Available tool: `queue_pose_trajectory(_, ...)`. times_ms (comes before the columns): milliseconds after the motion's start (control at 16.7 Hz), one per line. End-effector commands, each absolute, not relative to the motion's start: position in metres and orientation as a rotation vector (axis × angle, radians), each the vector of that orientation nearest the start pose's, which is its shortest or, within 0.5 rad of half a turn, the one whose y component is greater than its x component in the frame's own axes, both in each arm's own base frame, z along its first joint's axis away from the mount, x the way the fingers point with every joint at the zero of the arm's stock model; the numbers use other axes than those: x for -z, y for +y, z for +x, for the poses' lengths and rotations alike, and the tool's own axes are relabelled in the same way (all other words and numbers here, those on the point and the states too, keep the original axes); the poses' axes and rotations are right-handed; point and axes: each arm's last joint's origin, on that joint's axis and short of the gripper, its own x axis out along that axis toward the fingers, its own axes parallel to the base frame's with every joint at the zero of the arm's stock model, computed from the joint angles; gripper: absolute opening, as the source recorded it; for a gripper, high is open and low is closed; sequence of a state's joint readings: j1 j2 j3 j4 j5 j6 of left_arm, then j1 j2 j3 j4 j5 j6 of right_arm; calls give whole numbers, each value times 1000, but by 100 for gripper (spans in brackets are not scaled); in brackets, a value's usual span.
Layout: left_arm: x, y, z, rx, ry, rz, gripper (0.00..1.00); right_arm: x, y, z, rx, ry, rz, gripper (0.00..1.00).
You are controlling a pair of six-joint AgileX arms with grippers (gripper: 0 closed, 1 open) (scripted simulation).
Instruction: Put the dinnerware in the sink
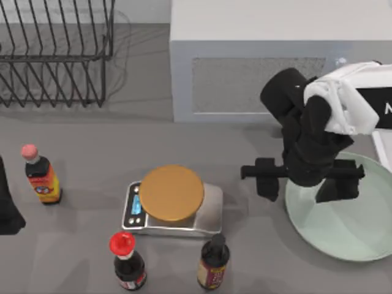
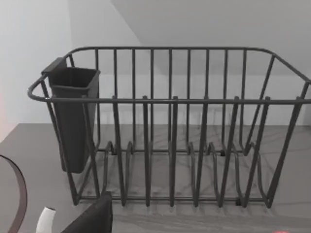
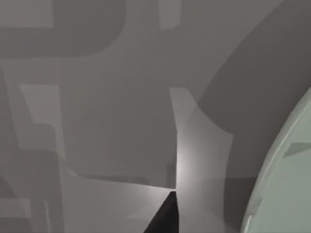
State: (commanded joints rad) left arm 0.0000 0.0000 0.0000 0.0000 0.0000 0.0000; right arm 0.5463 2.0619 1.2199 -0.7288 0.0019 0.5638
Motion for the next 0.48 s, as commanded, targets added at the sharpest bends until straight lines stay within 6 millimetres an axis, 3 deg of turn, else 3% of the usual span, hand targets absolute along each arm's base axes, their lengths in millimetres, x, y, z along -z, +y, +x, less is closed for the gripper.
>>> queue_pose_trajectory(300, -160, -1, 106, 0, 0, 0, 100, -91, 188, 305, 8, 1571, 8, 2)
queue_pose_trajectory(480, -160, -1, 106, 0, 0, 0, 100, -91, 188, 305, 8, 1571, 8, 0)
